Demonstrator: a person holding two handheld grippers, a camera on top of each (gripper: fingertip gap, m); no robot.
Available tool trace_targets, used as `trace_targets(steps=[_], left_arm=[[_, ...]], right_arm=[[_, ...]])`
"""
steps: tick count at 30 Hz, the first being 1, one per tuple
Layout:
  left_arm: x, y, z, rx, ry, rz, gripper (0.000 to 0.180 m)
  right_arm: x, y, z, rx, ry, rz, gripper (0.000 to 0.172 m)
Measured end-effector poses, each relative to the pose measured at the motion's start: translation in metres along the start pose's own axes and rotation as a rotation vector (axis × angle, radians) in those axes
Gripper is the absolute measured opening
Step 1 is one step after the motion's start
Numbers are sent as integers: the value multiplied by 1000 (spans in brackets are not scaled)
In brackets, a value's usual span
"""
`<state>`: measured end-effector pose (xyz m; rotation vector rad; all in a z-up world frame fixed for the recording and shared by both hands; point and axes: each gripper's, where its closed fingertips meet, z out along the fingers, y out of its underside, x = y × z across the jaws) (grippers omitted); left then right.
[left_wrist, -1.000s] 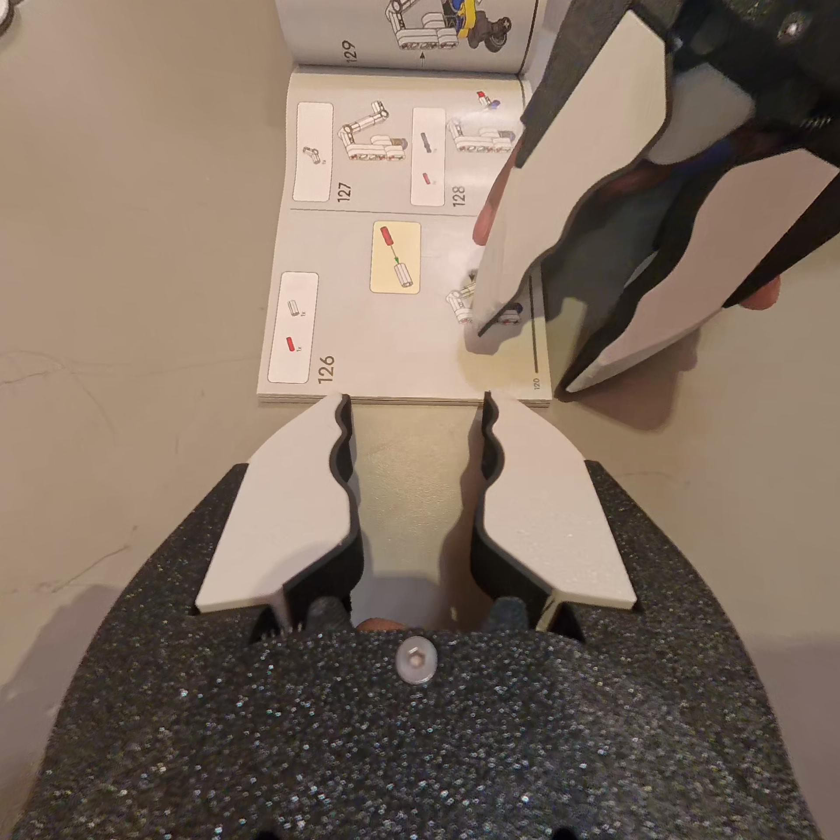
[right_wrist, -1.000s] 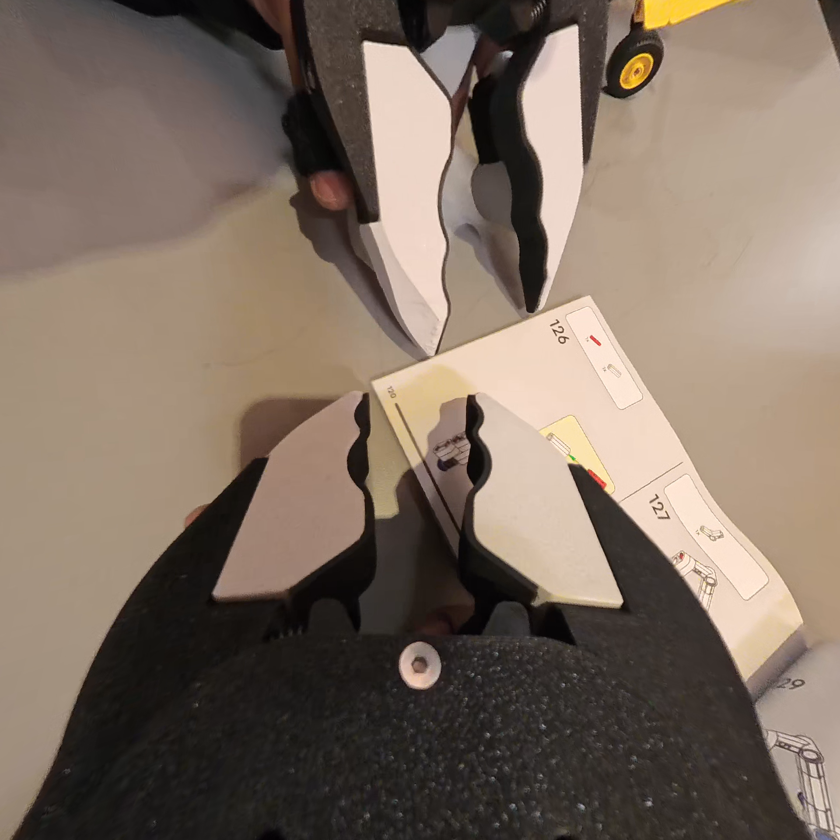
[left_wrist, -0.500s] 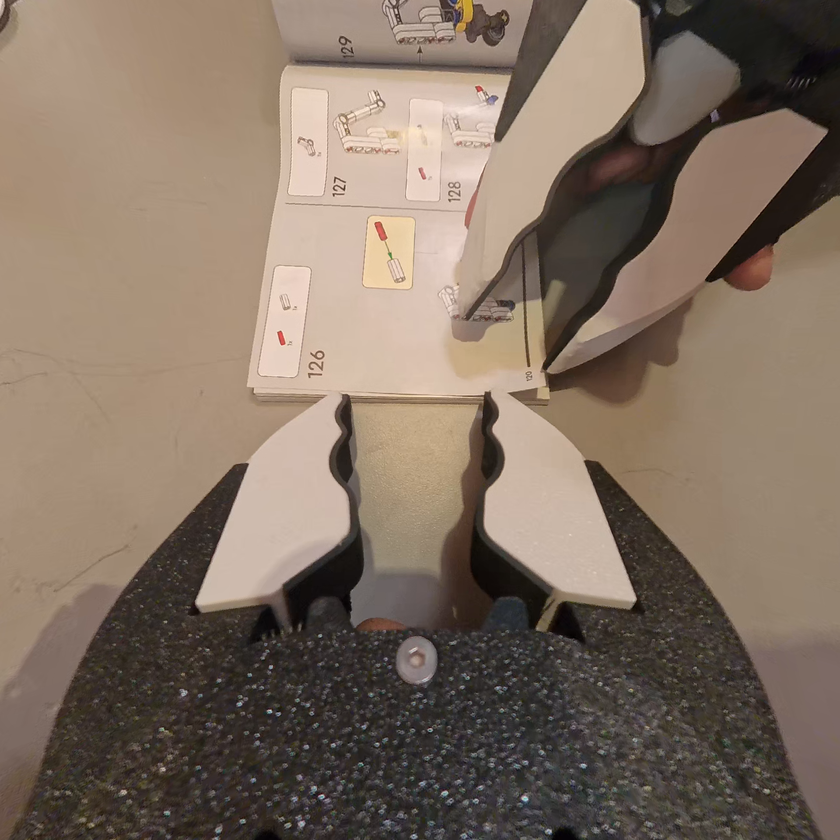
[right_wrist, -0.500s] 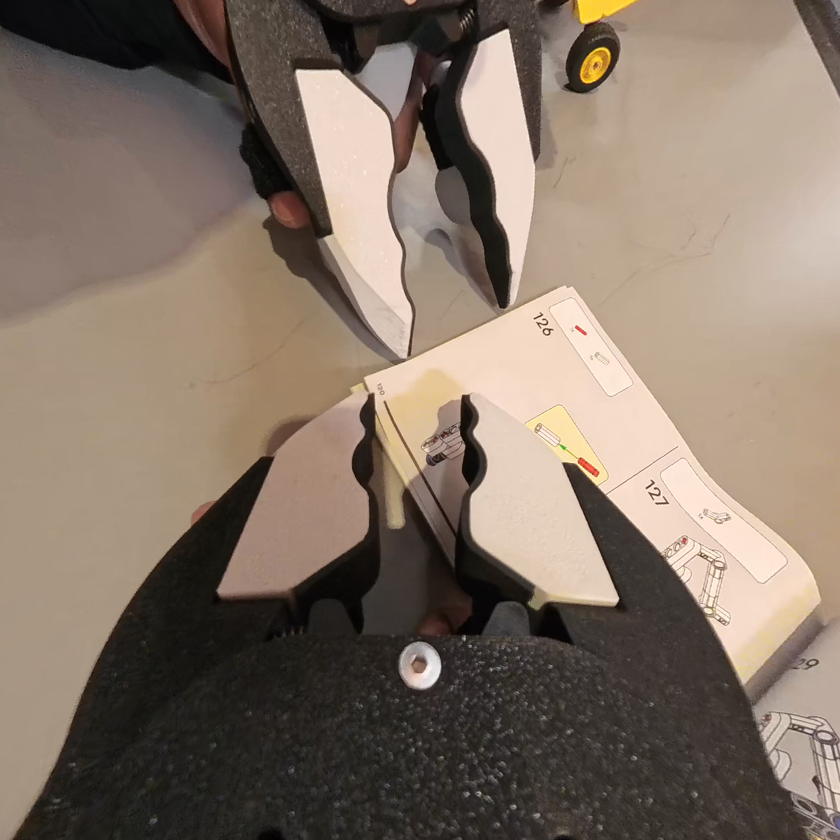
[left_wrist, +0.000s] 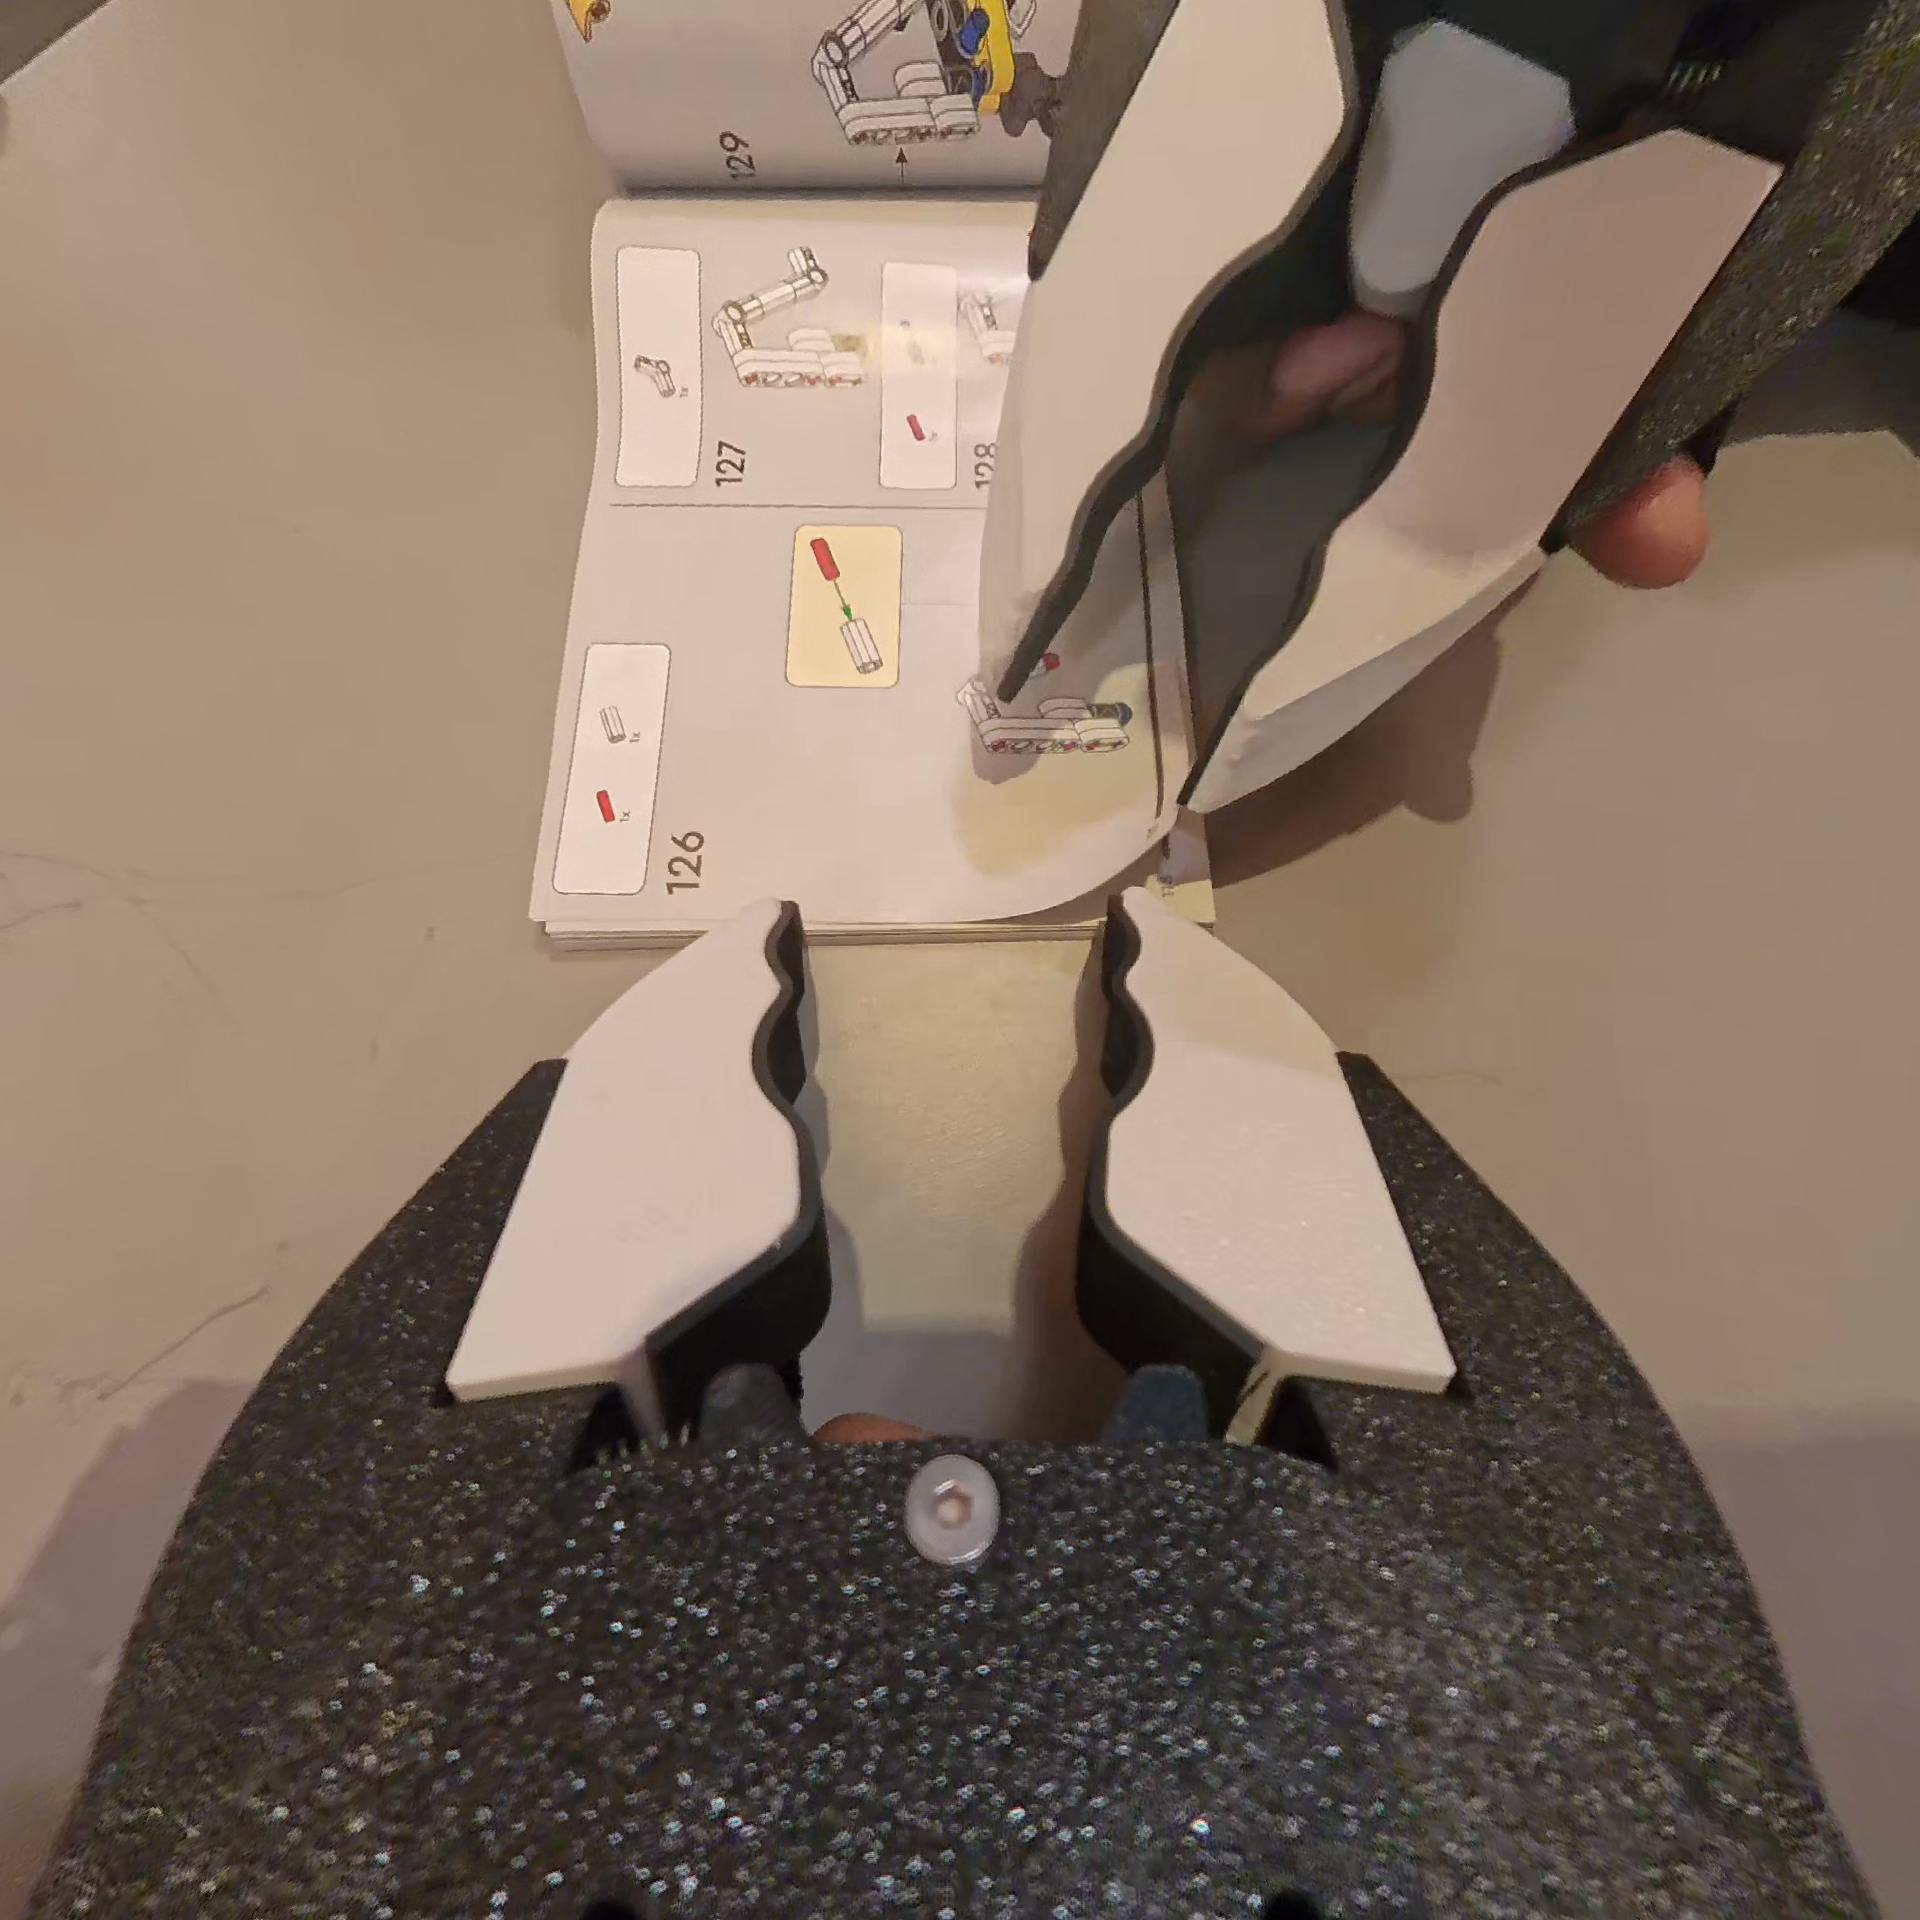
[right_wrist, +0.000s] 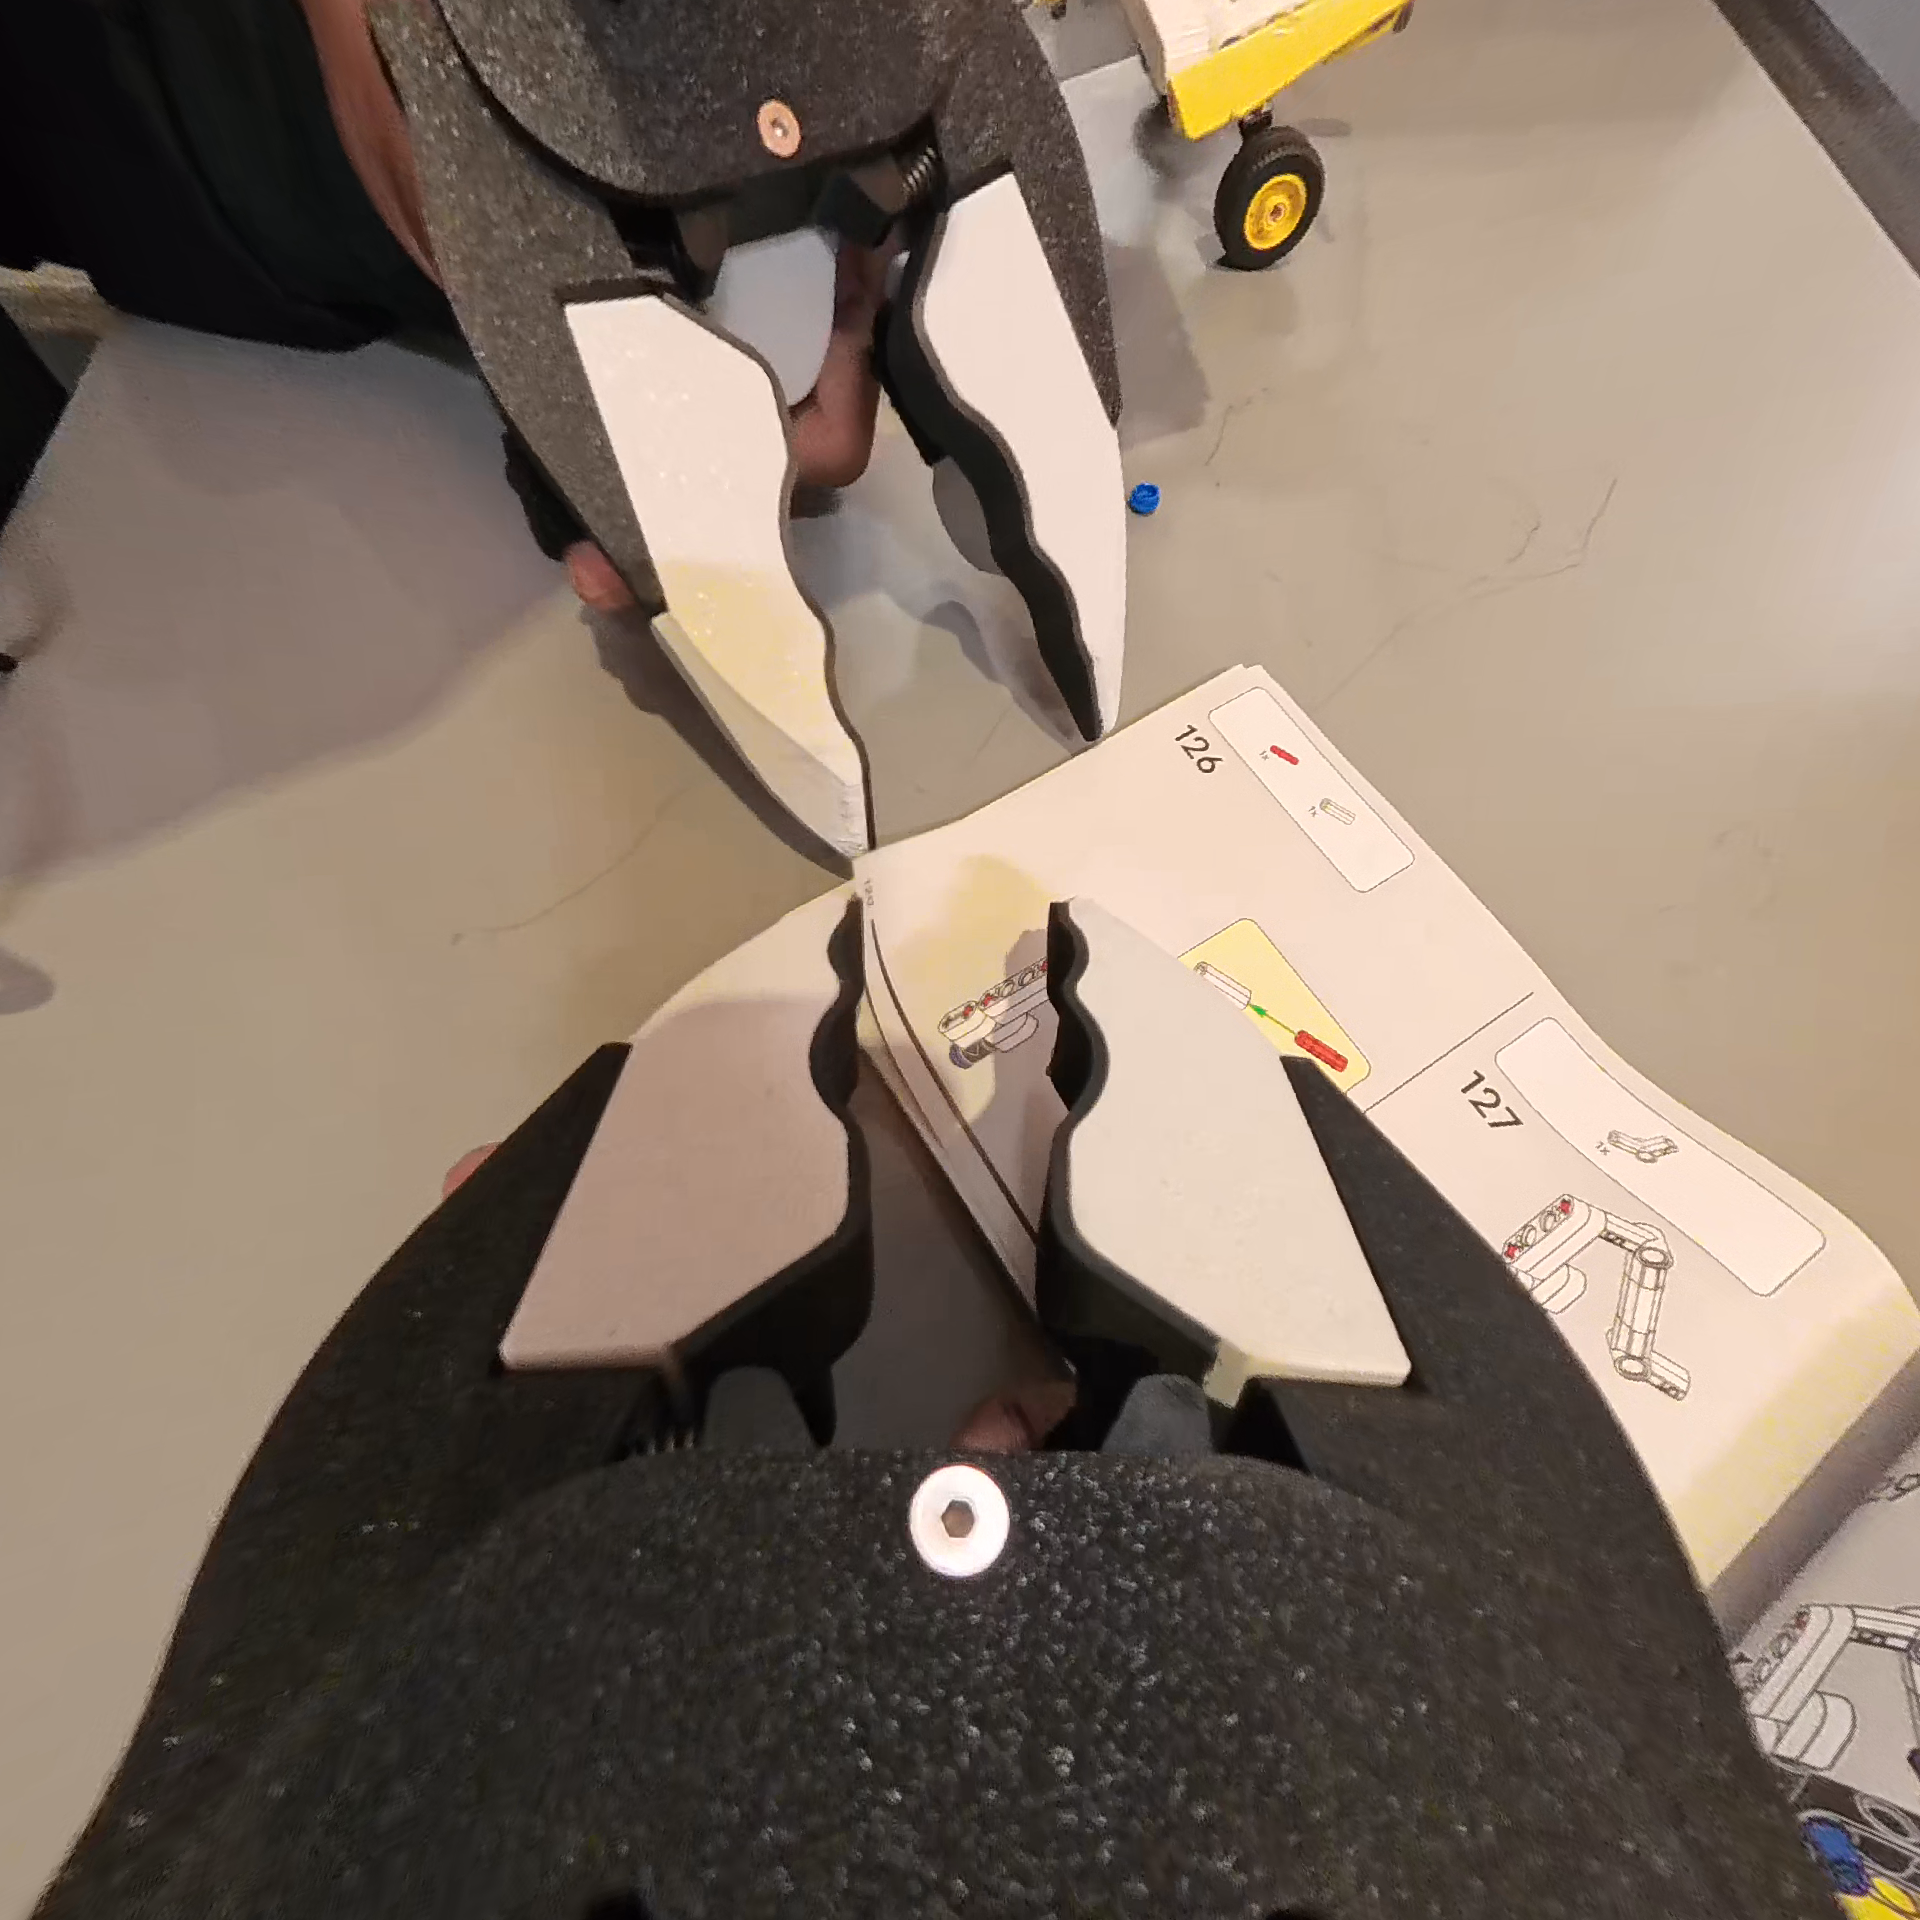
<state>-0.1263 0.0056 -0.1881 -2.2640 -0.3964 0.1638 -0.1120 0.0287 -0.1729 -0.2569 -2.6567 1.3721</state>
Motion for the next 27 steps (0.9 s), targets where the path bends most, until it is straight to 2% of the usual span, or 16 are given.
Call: trace_targets(steps=[17,27], left_arm=[[-6,-8,2,43,-50,-28,56],[-11,-10,1,60,-73,-55,56]], right_arm=[[-3,0,1,-6,-20,-10,35],[2,0,1,-4,-5,28,29]])
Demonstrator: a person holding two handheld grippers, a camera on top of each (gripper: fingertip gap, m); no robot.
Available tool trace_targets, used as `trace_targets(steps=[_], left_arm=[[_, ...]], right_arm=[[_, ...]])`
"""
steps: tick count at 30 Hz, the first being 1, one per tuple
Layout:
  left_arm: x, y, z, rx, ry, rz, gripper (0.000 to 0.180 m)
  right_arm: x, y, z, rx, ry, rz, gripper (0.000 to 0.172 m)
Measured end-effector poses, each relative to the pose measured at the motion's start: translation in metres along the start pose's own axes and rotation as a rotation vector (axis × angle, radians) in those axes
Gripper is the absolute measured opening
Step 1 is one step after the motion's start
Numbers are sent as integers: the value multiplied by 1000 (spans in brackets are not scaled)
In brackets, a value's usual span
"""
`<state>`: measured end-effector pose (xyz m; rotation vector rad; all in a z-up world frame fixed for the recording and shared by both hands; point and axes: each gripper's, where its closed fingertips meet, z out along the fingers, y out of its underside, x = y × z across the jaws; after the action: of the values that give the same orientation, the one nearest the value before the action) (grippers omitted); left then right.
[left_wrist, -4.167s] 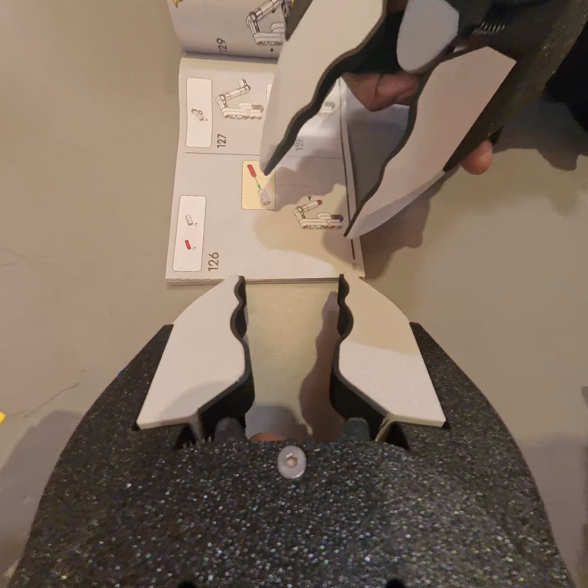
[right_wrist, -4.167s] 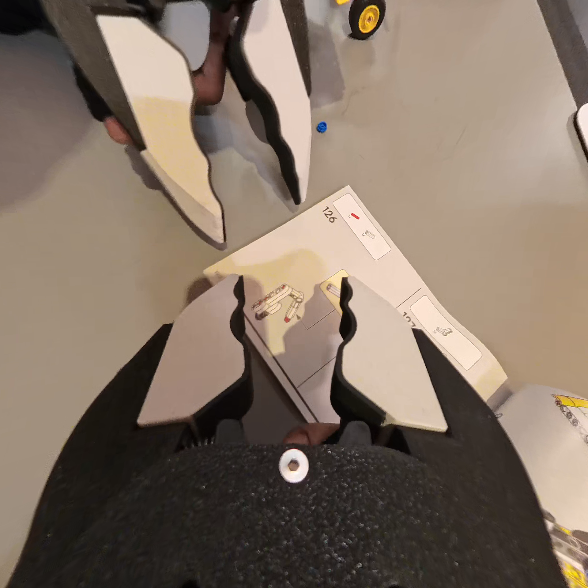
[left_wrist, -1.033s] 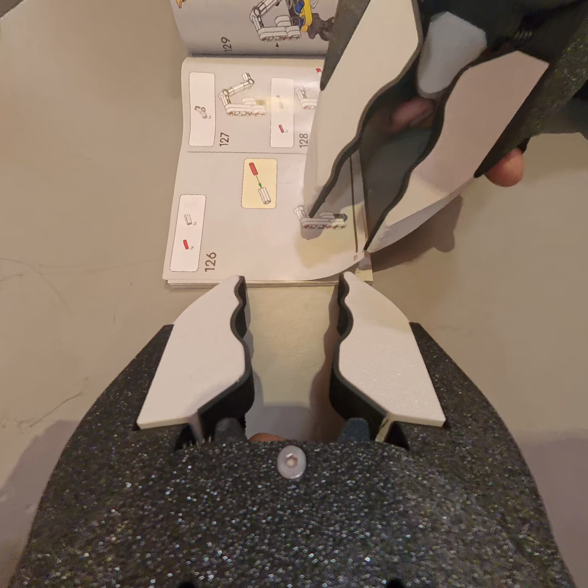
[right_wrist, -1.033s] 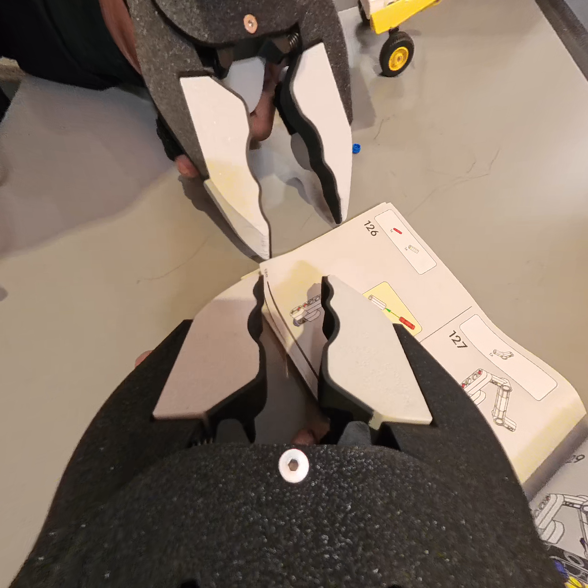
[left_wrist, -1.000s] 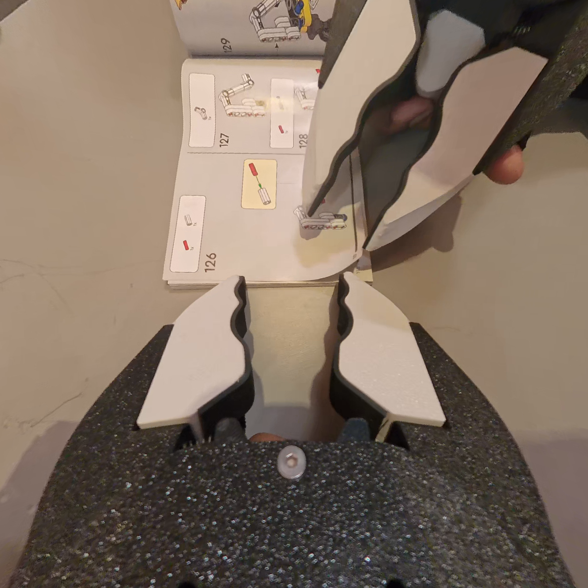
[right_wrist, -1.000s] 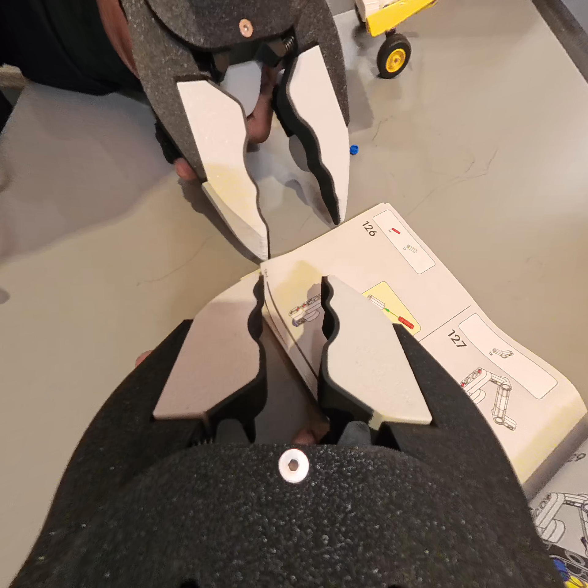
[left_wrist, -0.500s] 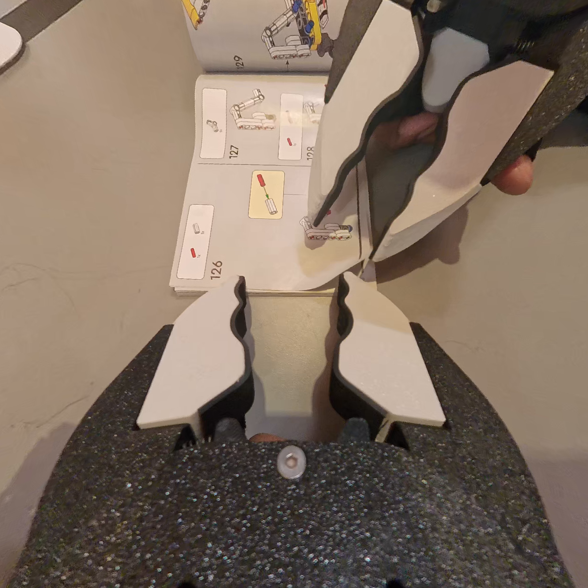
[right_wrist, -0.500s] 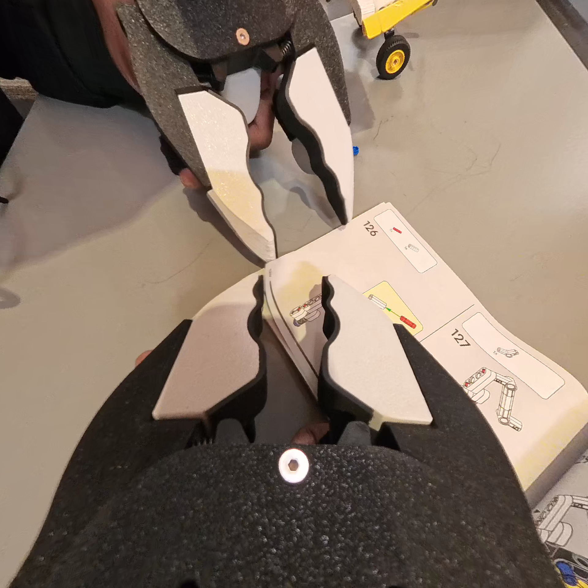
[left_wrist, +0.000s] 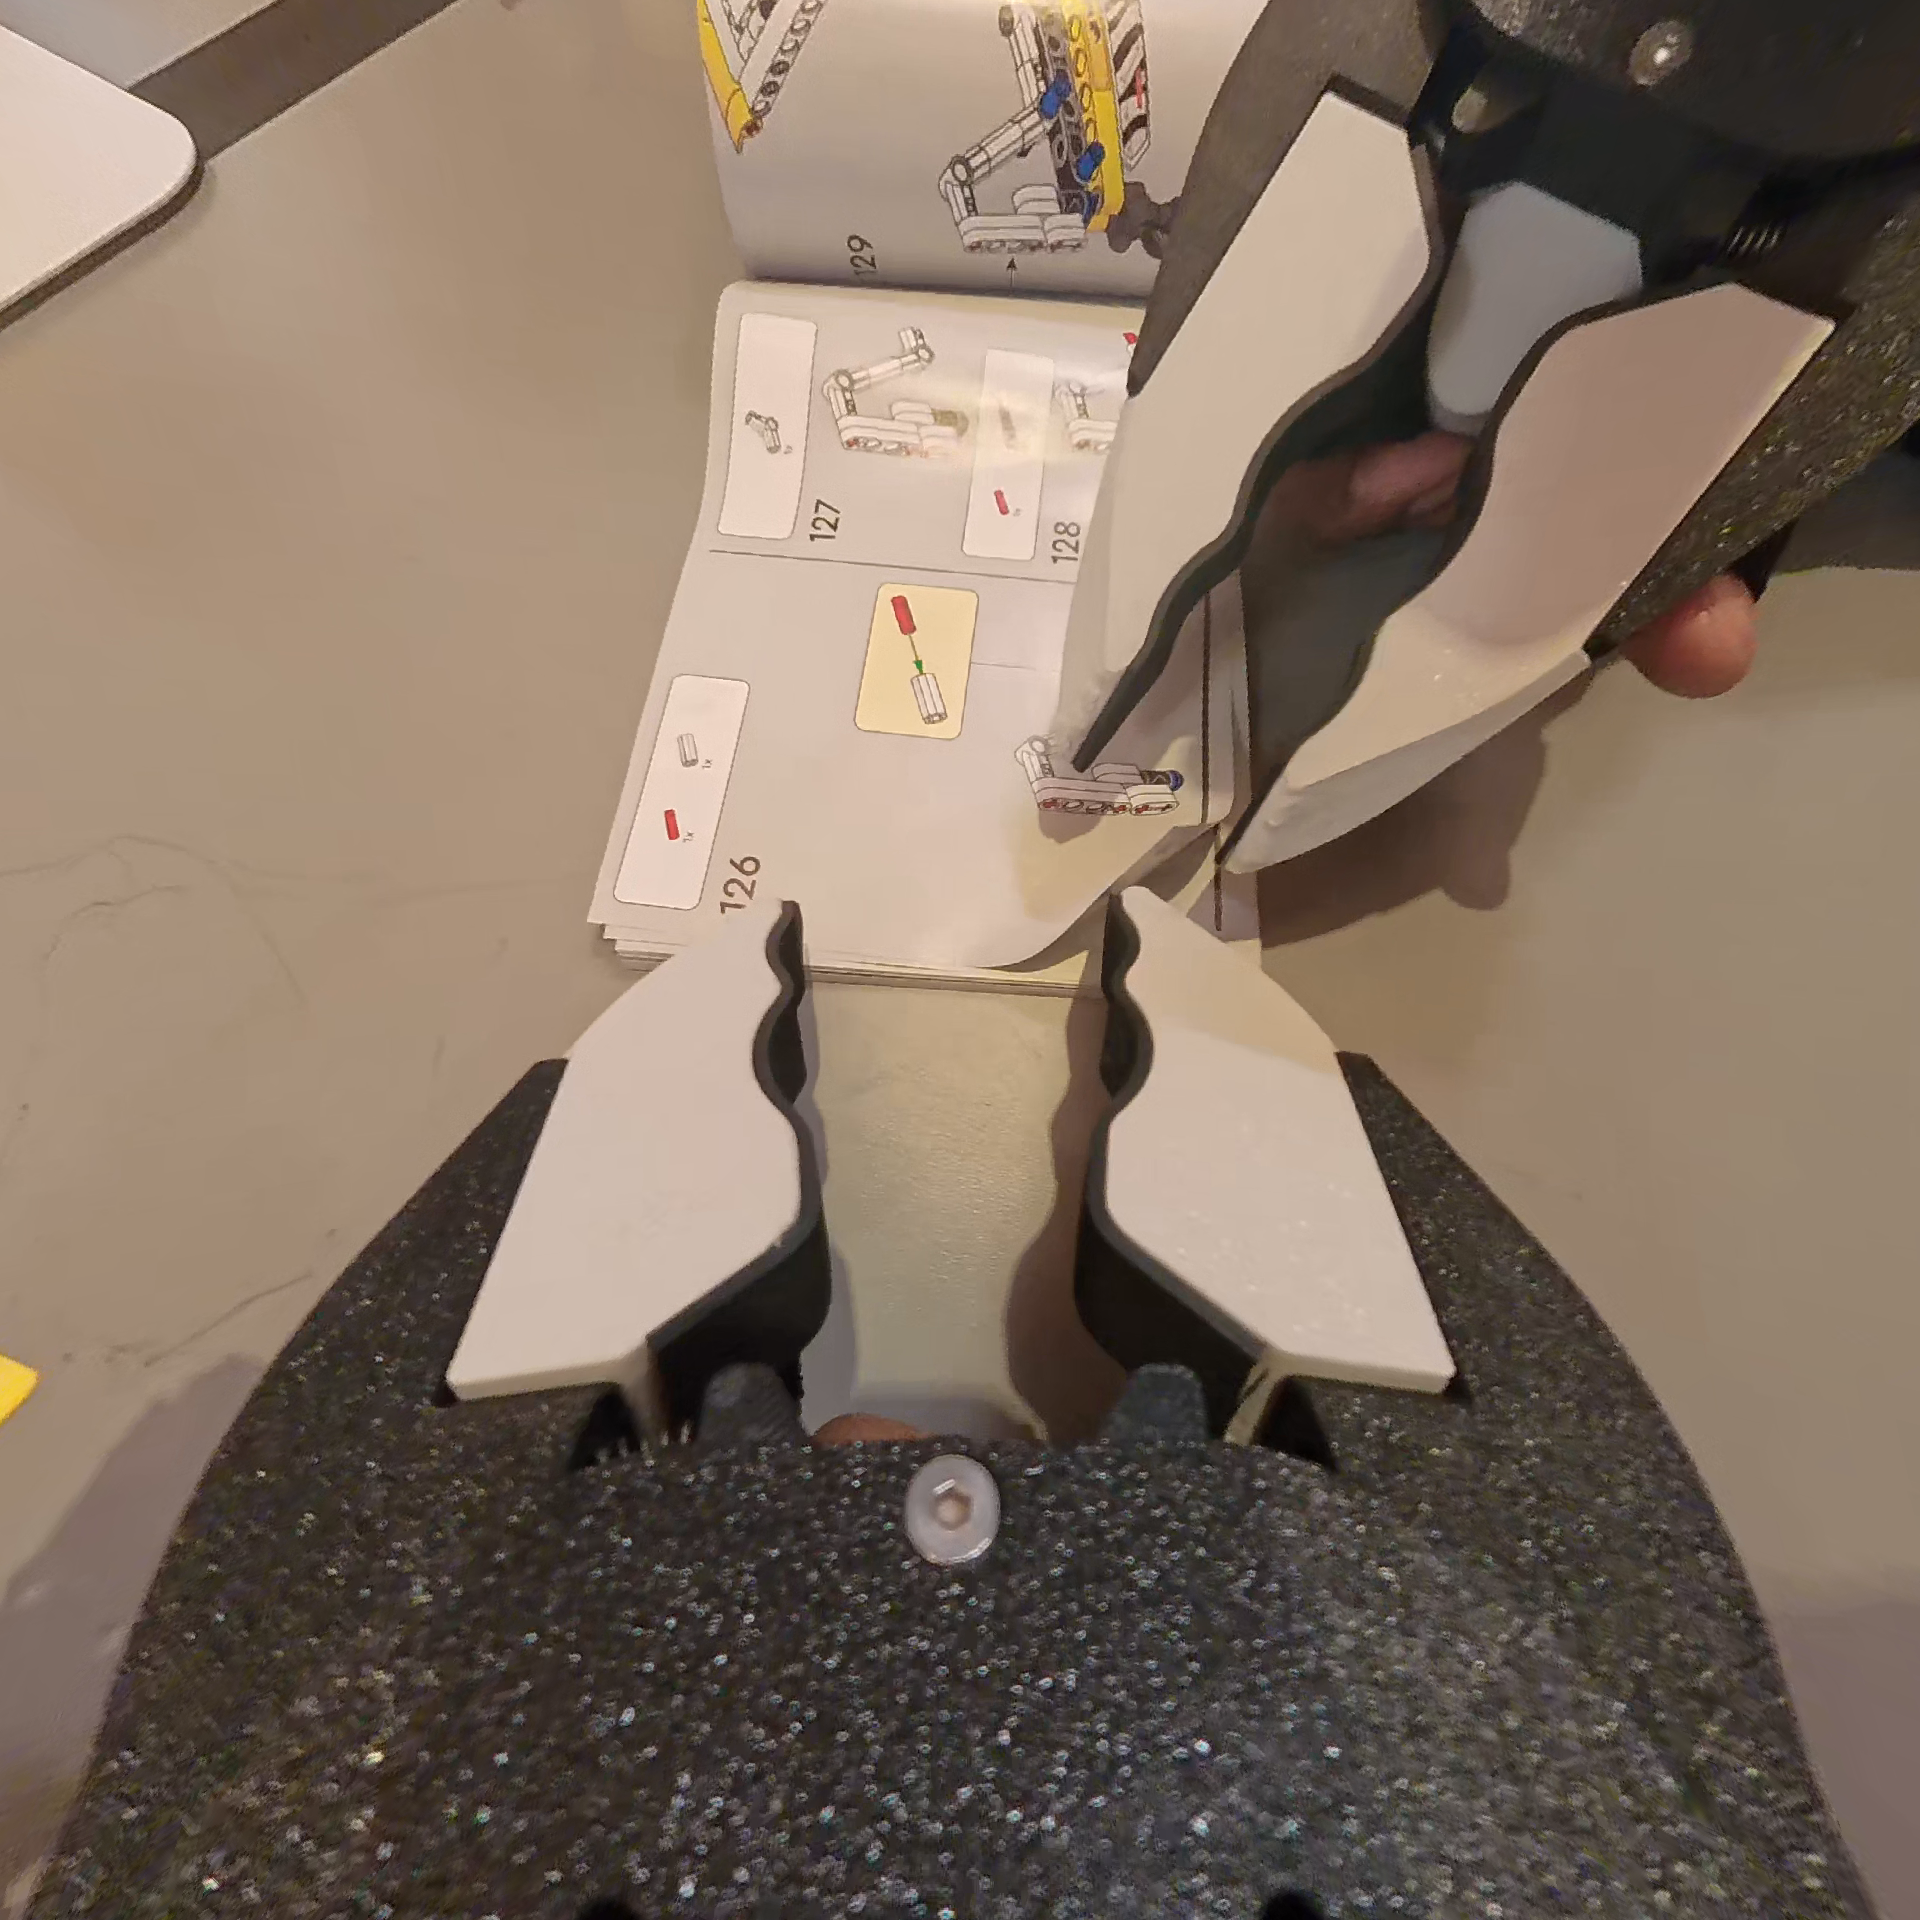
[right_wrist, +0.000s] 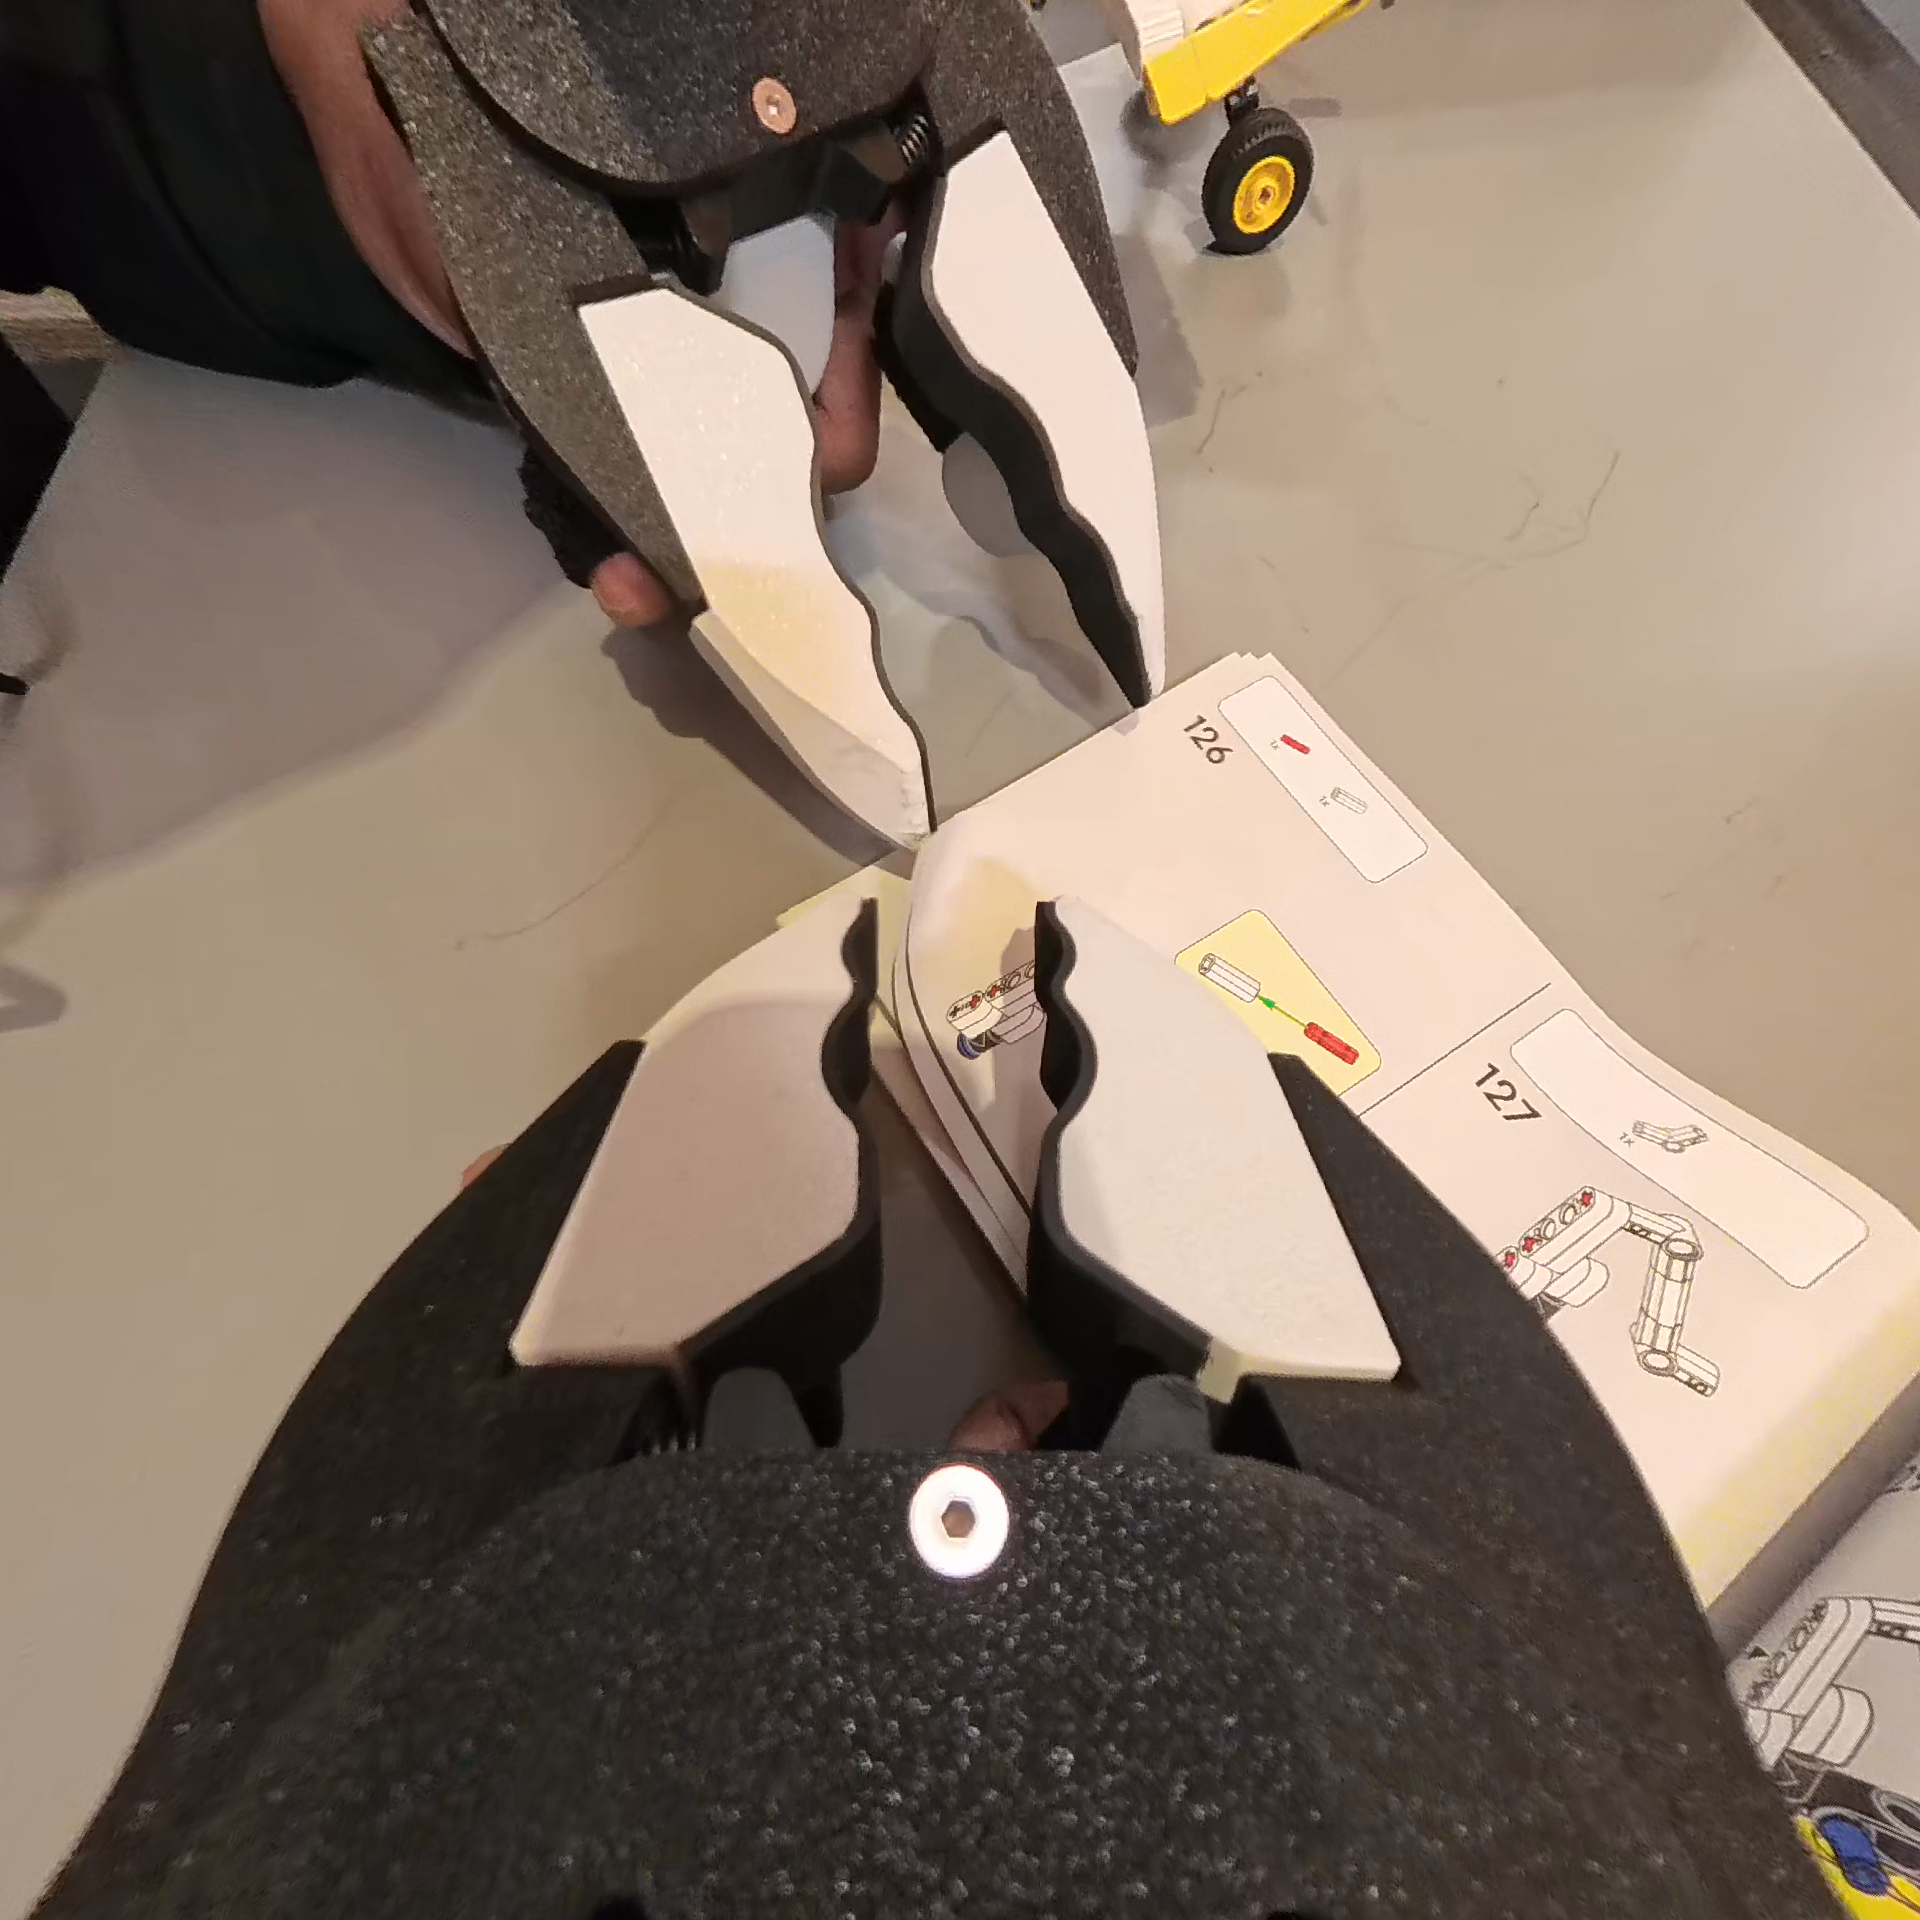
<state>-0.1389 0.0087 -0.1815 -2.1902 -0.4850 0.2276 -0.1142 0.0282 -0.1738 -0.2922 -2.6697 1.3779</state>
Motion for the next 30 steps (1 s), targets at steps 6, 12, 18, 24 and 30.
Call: trace_targets(steps=[6,12,18,24,30], left_arm=[[-1,0,0,3,-3,-2,56],[-1,-1,0,8,-4,-6,56],[-1,-2,-1,12,-3,-4,56],[-1,-3,-2,22,-4,1,56],[0,-10,-8,62,19,-39,52]], right_arm=[[0,0,0,2,-2,5,26],[1,-1,0,6,-5,14,17],[0,-1,0,5,-14,21,0],[6,-4,-3,36,-14,91,0],[20,-12,-14,137,-12,227,0]])
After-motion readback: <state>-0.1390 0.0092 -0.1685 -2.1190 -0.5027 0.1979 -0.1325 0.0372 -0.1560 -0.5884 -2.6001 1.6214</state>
